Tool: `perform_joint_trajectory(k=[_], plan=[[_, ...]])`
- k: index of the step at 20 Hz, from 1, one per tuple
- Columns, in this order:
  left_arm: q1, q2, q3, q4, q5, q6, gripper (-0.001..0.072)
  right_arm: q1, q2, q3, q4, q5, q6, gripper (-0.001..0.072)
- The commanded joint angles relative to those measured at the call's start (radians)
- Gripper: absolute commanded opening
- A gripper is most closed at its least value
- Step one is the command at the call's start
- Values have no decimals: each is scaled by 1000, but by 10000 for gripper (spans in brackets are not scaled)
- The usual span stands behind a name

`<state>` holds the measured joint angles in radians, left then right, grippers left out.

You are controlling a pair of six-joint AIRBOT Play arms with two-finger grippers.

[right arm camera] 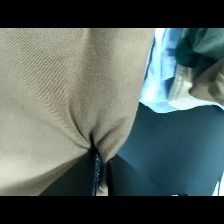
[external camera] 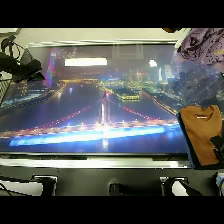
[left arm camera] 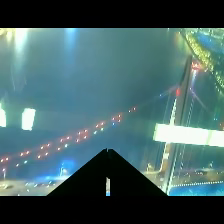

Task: Fold the clothes and pants, and hang the long-sleeved shirts on hangers.

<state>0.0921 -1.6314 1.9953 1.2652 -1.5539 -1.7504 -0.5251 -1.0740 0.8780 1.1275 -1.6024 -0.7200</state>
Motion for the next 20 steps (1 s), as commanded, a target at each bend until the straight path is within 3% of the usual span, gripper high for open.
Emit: perform_joint_trajectory(k=[1, 2, 5, 6, 7, 10, 11, 14, 17, 18, 20], plan=[[0, 0, 0, 0, 0, 0, 16, 0, 1, -6, -41, -27, 2, 35], [0, 0, 0, 0, 0, 0, 16, 0, 1, -6, -56, -34, -2, 66], [0, -1, 0, 0, 0, 0, 17, 0, 1, -5, -85, -45, -39, 433], [0, -1, 0, 0, 0, 0, 16, 0, 1, -5, -84, -43, -47, 463], [0, 0, 0, 0, 0, 0, 16, 0, 1, 0, -75, -26, -61, 458], [0, 7, 0, 0, -3, 16, 16, 1, 5, 85, 102, 186, -225, 334], [0, 17, 0, 0, -5, 50, 16, 1, 19, 127, 217, 300, -313, 260], [-5, 79, 0, 2, -34, 215, 15, 71, 84, 195, 495, 600, -570, 175], [-23, 161, -19, 3, -23, 269, 14, 346, 105, 190, 493, 632, -682, 108], [-32, 191, -45, 5, -16, 288, 15, 448, 105, 182, 473, 639, -684, 59], [-58, 269, -151, 58, 17, 293, 14, 650, 105, 161, 436, 681, -675, 31]])
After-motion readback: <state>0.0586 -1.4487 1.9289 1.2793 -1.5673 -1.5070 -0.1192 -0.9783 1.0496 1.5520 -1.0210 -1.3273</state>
